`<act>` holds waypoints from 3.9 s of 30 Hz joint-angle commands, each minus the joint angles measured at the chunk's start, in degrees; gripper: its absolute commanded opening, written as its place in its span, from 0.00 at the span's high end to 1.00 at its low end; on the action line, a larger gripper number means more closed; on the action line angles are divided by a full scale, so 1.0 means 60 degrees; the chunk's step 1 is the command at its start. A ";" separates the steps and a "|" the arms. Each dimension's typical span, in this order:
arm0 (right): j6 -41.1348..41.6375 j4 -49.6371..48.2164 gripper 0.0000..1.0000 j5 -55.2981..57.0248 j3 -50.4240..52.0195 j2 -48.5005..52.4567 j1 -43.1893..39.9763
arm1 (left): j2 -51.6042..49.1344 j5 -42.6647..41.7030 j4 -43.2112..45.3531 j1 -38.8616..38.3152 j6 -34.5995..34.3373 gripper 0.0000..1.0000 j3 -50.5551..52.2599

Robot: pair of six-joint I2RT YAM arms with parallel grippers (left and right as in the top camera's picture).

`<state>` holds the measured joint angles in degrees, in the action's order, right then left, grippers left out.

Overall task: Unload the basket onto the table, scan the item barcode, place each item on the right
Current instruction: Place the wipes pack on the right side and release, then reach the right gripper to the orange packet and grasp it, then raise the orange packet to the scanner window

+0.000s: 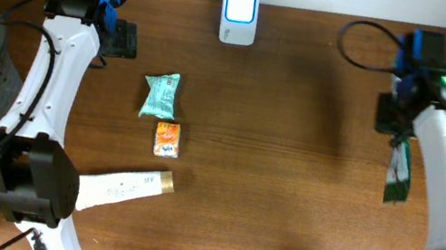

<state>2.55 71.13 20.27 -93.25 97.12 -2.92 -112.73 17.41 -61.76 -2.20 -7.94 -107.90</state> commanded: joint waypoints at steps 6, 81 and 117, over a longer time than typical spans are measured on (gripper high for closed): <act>0.2663 -0.0091 0.96 -0.1304 0.0608 0.0011 -0.2969 | 0.0157 0.0066 -0.0007 0.0022 0.0018 0.01 -0.0098; 0.0226 -0.1304 0.96 -1.8207 -0.1326 0.2816 0.1300 | 0.0157 0.0066 -0.0011 0.0022 0.0018 0.01 -0.0098; -0.7552 -1.2444 0.96 0.1231 -0.4211 0.7344 0.5155 | 0.0157 0.0066 -0.0011 0.0022 0.0018 0.01 -0.0098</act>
<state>-35.94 0.19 26.92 -117.86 139.63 27.90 -112.73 17.41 -61.78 -2.22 -7.92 -107.90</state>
